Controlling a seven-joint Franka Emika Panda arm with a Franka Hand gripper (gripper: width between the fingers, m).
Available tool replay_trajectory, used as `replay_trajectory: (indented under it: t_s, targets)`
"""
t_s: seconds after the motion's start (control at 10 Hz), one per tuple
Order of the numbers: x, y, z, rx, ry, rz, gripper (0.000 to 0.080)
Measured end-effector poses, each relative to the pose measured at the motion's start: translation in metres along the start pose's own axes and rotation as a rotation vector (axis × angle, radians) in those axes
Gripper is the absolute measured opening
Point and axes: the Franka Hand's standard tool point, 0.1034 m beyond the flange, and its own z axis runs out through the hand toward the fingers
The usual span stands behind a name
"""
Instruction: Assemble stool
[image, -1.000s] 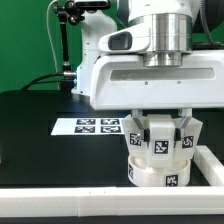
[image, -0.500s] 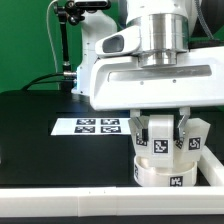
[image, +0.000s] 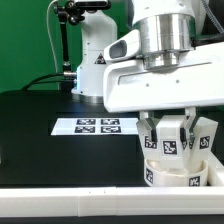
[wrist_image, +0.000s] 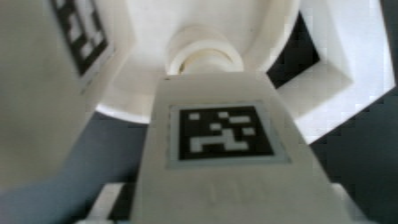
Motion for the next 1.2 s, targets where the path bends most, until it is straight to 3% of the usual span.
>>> replay_trajectory:
  t_s: [0.9,1.2]
  targets:
    - [-0.0018,-0.006,-0.0017,0.009,0.02,0.178,0.034]
    - [-0.0004,-0.0052,-0.0013,-0.005,0.034,0.221,0.034]
